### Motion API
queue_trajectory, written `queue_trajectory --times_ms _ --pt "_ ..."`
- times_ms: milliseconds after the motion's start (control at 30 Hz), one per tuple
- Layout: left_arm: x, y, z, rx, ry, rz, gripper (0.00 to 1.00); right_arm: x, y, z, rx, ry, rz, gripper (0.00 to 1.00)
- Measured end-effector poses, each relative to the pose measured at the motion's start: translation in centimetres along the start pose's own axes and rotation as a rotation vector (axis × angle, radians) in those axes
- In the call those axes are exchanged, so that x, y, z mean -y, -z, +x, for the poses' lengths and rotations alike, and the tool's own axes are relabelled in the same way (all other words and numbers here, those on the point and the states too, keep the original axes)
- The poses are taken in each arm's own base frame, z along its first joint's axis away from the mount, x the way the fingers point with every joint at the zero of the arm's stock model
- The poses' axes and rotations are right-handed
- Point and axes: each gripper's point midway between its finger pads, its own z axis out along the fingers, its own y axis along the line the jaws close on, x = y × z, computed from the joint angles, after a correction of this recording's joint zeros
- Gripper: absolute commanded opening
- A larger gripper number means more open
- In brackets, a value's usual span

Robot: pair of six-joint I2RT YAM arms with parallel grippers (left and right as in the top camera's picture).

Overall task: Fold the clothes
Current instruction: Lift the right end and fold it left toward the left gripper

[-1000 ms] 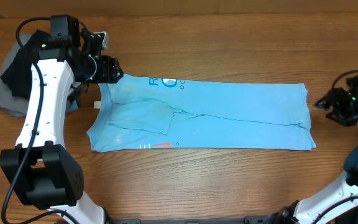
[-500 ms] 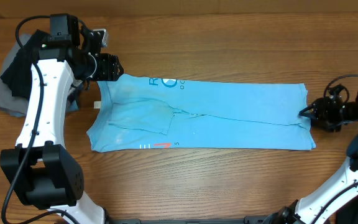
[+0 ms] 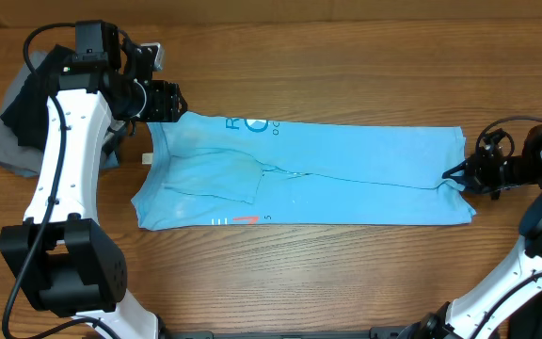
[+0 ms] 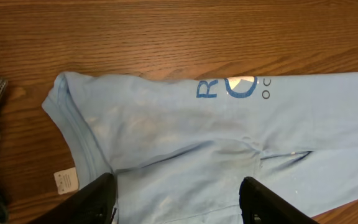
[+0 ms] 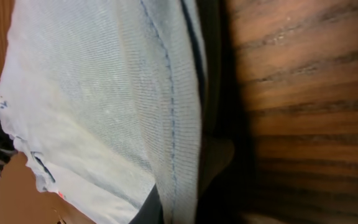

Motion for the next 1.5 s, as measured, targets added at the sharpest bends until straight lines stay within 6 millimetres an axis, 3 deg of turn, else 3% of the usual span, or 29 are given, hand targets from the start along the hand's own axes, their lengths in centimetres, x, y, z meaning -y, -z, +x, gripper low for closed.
queue_trajectory --times_ms 200,367,467,633,933,1133,1400,1433,1500 --pt "0.0 0.1 0.1 -0.004 0.002 0.001 0.66 0.0 1.6 0.3 0.020 -0.042 0.121 0.04" --pt "0.4 1.1 -0.2 0.021 -0.008 -0.002 0.67 -2.3 3.5 1.1 0.050 -0.039 0.247 0.04" --pt "0.8 2.1 -0.6 0.048 -0.018 -0.004 0.67 -3.9 3.6 1.8 0.052 -0.023 0.330 0.04" --pt "1.1 3.0 -0.9 0.068 -0.026 -0.006 0.67 -5.7 2.1 3.8 -0.003 -0.002 0.489 0.04" --pt "1.1 3.0 -0.5 0.052 -0.020 -0.004 0.66 -9.9 -1.9 6.3 -0.025 0.100 0.666 0.04" --pt "1.1 3.0 -0.4 0.051 -0.020 -0.004 0.66 -12.8 -4.4 7.0 0.021 0.147 0.676 0.05" --pt "1.5 3.0 -0.5 0.053 -0.020 0.017 0.66 -14.9 -6.1 7.3 0.066 0.155 0.656 0.06" --pt "1.5 3.0 -0.5 0.053 -0.020 0.019 0.66 -15.1 -6.3 7.4 0.070 0.157 0.654 0.08" --pt "1.6 3.0 -0.4 0.052 -0.020 0.022 0.66 -15.5 -6.6 7.4 0.081 0.154 0.647 0.24"
